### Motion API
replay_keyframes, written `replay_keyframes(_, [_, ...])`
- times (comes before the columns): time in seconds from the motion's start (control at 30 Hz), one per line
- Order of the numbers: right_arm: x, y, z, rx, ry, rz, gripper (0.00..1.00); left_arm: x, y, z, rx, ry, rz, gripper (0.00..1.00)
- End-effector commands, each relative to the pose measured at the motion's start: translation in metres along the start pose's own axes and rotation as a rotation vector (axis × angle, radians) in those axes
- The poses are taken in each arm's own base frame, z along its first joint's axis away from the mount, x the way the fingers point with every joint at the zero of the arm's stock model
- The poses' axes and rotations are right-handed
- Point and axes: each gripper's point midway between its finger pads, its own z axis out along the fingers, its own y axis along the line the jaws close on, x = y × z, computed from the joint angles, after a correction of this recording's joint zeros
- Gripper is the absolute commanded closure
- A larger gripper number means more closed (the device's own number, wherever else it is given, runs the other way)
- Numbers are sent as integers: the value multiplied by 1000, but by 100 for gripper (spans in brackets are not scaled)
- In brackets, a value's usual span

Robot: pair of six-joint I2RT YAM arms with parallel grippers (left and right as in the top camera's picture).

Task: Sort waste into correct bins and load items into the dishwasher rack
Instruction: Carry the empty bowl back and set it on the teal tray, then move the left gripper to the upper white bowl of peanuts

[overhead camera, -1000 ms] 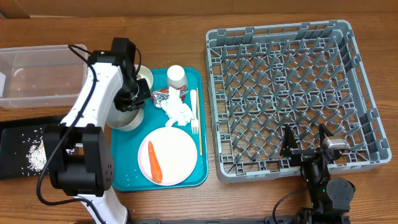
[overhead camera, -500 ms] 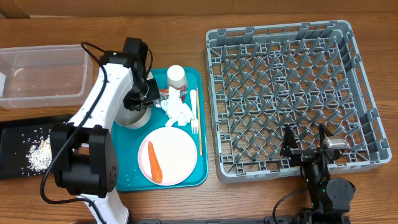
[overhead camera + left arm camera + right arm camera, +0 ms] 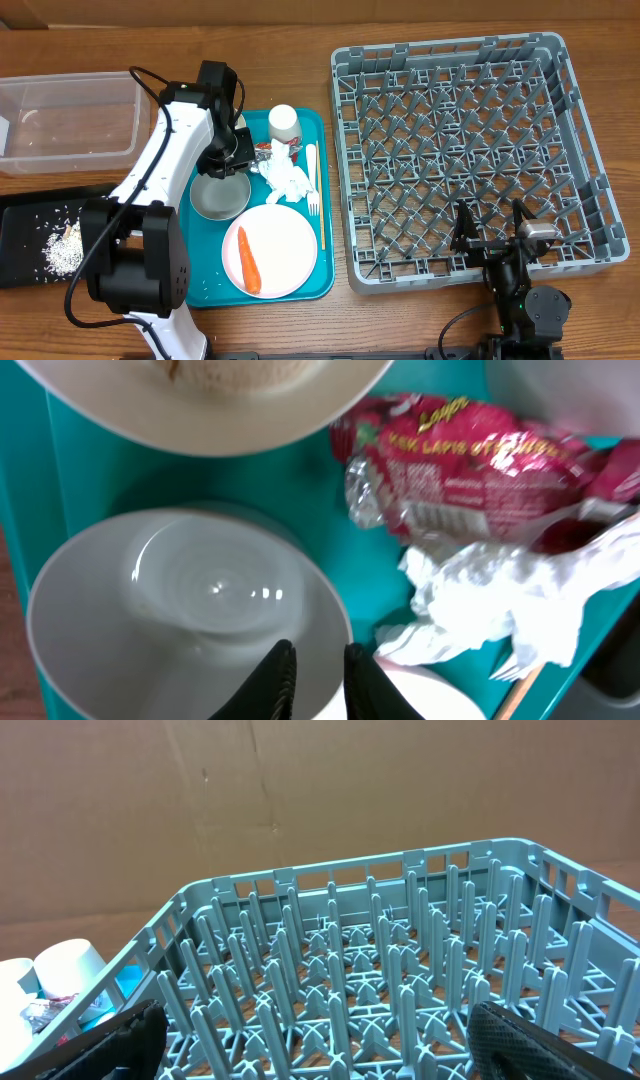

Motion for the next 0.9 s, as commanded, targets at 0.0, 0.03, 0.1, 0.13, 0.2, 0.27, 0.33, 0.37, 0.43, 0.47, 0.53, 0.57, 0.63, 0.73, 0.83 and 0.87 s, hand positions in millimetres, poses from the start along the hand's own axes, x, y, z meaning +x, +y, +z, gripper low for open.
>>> replay_keyframes(0.0, [1, -2, 0, 10, -6, -4, 0, -9, 4, -14, -33, -34, 26, 77])
replay_keyframes(0.03, [1, -2, 0, 10, -6, -4, 0, -14, 7, -21, -54, -53, 26, 75])
replay_keyframes(0.1, [1, -2, 0, 10, -6, -4, 0, -23, 10, -34, -86, -90, 31, 70])
replay_keyframes(0.13, [1, -2, 0, 10, -6, -4, 0, -30, 12, -42, -103, -120, 35, 59])
replay_keyframes(0.2, [1, -2, 0, 10, -6, -4, 0, -43, 16, -53, -138, -181, 50, 37])
replay_keyframes(0.27, [1, -2, 0, 10, -7, -4, 0, -56, 23, -58, -178, -234, 53, 24])
replay_keyframes(0.33, [1, -2, 0, 10, -7, -4, 0, -63, 27, -59, -177, -251, 81, 23])
replay_keyframes(0.37, [1, -2, 0, 10, -7, -4, 0, -65, 30, -59, -181, -251, 89, 23])
replay_keyframes(0.43, [1, -2, 0, 10, -6, -4, 0, -68, 38, -59, -190, -251, 101, 20])
replay_keyframes(0.47, [1, -2, 0, 10, -6, -4, 0, -70, 43, -60, -200, -255, 97, 17])
replay_keyframes(0.53, [1, -2, 0, 10, -6, -4, 0, -75, 54, -62, -219, -268, 74, 5])
replay_keyframes(0.57, [1, -2, 0, 10, -7, -4, 0, -78, 61, -63, -226, -275, 57, 0])
replay_keyframes(0.63, [1, -2, 0, 10, -6, -4, 0, -81, 71, -63, -217, -277, 25, 0])
replay_keyframes(0.73, [1, -2, 0, 10, -7, -4, 0, -80, 73, -61, -139, -253, 6, 3])
replay_keyframes(0.83, [1, -2, 0, 10, -6, -4, 0, -79, 66, -59, -53, -235, 39, 5])
replay_keyframes(0.87, [1, -2, 0, 10, -6, -4, 0, -79, 62, -59, -27, -234, 56, 5])
